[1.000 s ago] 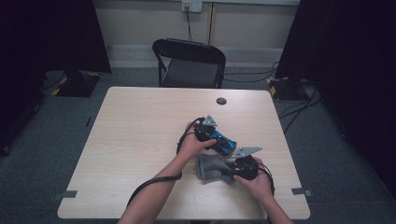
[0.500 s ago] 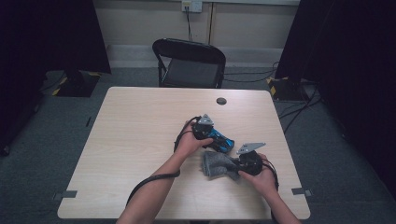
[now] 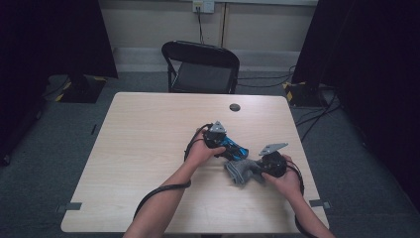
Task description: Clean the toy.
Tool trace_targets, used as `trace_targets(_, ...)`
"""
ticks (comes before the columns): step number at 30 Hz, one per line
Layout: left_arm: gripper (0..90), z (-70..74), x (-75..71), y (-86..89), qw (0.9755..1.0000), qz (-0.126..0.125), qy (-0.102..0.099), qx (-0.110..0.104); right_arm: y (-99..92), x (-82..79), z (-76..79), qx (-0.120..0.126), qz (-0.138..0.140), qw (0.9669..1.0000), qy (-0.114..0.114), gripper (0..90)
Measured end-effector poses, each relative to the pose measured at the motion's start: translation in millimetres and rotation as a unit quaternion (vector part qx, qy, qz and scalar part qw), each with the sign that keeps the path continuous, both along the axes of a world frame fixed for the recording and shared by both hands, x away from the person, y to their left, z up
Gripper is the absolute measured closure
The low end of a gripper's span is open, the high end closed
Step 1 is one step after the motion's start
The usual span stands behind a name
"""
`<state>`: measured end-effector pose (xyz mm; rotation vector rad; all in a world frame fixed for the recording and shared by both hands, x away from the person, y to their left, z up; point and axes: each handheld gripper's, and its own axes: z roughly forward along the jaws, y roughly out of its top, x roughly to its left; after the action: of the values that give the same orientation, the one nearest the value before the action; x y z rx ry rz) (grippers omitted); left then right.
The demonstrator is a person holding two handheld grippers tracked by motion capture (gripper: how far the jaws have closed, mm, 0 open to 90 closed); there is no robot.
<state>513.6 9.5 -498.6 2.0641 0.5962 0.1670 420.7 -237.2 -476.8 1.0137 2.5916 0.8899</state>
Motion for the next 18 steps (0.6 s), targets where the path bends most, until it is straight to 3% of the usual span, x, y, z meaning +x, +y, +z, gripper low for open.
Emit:
trace_targets(11, 17.6, 0.3, 0.7, 0.0, 1.0, 0.001, 0.001, 0.0, -18.3, 18.2, 0.8, -0.006, -0.046, 0.9989, 0.002, 73.9)
trace_targets(18, 17.5, 0.2, 1.0, 0.4, 1.0, 0.001, 0.001, 0.0, -18.1, 28.6, 1.4, -0.017, -0.067, 0.9976, -0.006, 74.1)
